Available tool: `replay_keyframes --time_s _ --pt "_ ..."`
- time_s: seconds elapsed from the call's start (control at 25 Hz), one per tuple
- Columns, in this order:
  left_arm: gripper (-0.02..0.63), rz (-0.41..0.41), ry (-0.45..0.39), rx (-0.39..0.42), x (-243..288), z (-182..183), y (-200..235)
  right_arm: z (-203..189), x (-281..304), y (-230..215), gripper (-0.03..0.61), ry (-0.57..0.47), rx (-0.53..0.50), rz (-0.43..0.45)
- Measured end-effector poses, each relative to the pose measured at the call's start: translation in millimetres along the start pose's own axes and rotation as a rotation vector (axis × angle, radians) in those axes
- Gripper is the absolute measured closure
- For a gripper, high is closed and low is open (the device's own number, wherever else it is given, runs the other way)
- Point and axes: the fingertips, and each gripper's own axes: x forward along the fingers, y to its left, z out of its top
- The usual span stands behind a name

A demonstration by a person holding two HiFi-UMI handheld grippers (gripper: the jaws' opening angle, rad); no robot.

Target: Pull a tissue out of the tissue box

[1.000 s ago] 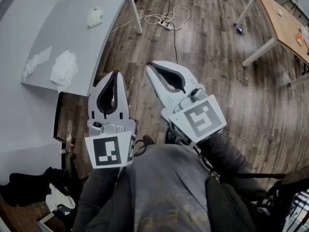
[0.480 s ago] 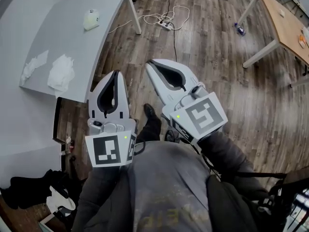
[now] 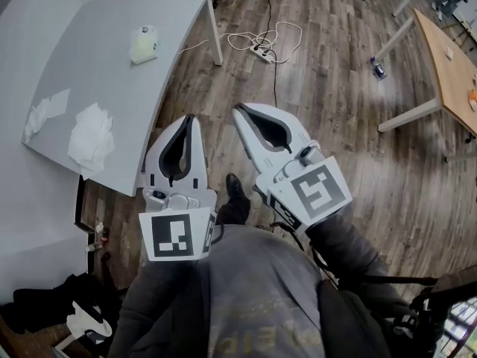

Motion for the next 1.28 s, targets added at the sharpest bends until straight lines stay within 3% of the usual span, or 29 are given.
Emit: replay_keyframes --time_s 0.28,0.76,1.0,1.28 --pt "0.615 0.047 0.017 -0.017 75 -13 71 -2 104 -34 0.575 0.021 0.017 0.057" --pt "0.615 0.155 0.018 -0.028 160 -18 152 30 245 -68 0.575 0.021 -0.043 0.245" --pt "0.615 0.246 0.053 -0.032 223 -36 184 10 308 -111 0.575 0.070 -0.009 0.341" --pt "0.615 0.435 0.107 -0.060 296 -56 228 -7 386 -152 0.575 0.145 0.002 0.542"
